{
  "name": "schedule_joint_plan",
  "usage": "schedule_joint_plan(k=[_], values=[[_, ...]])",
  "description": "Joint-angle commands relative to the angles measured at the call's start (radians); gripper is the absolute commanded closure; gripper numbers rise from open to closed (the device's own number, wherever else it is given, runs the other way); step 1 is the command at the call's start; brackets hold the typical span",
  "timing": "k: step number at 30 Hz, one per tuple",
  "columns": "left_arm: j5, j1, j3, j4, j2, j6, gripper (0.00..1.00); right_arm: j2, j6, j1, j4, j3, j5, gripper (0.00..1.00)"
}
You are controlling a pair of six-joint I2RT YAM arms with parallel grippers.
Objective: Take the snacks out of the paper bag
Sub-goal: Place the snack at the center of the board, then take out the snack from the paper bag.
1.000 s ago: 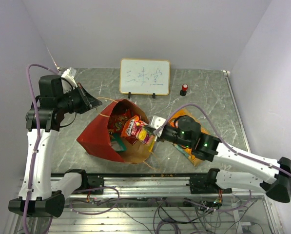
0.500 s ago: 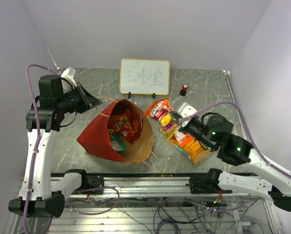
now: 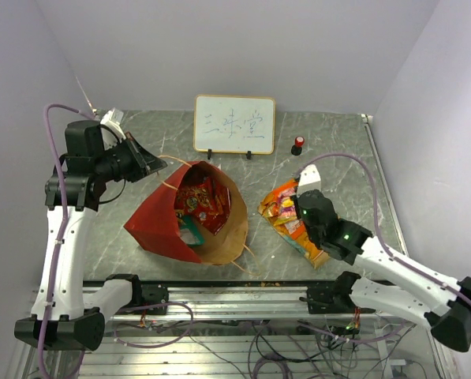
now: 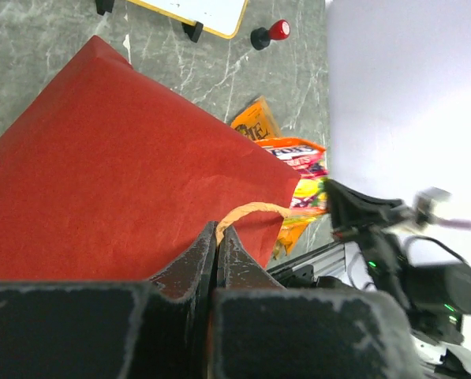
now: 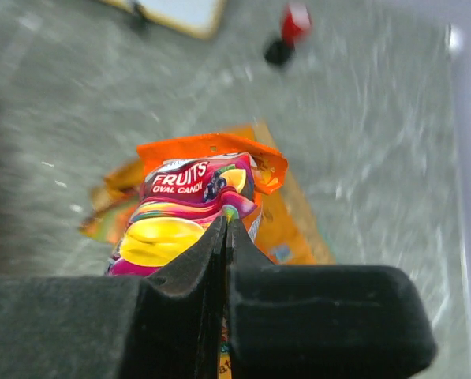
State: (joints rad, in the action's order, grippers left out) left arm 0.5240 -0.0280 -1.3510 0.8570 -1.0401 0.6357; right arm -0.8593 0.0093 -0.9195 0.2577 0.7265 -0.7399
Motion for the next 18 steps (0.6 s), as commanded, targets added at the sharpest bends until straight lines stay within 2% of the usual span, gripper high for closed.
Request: schedule_joint_plan(k=[1,2,3,5,6,7,9,12,18], values=[[0.039,0.001,0.03,-0.054,0.006,0.038,0.93,0.022,0.408,0.169,-0.071,-0.127,0.019,1.0],[0.039,0.001,0.028,-0.046,0.005,0.034,0.93,0.025,0.428,0.177,-0.071,-0.144,0.033,1.0],[0.04,0.001,0.026,-0.037,0.005,0.029,0.93,0.028,0.429,0.178,-0.063,-0.148,0.038,0.91],[0.05,0.001,0.022,-0.014,0.005,0.018,0.93,0.039,0.424,0.178,-0.023,-0.14,0.018,0.56],[0.054,0.001,0.02,-0.003,0.005,0.013,0.93,0.048,0.402,0.179,-0.003,-0.128,0.006,0.45],[0.058,0.0,0.017,0.008,0.007,0.008,0.93,0.061,0.353,0.179,0.004,-0.112,0.009,0.39],[0.056,0.002,0.013,0.036,0.012,-0.011,0.93,0.075,0.199,0.179,-0.045,-0.085,0.092,0.33],[0.054,0.001,0.017,0.077,0.026,-0.036,0.93,0.071,-0.041,0.179,-0.178,-0.061,0.351,0.3],[0.045,0.0,0.011,0.127,0.049,-0.072,0.93,-0.049,-0.397,0.171,-0.397,-0.035,1.097,0.27]])
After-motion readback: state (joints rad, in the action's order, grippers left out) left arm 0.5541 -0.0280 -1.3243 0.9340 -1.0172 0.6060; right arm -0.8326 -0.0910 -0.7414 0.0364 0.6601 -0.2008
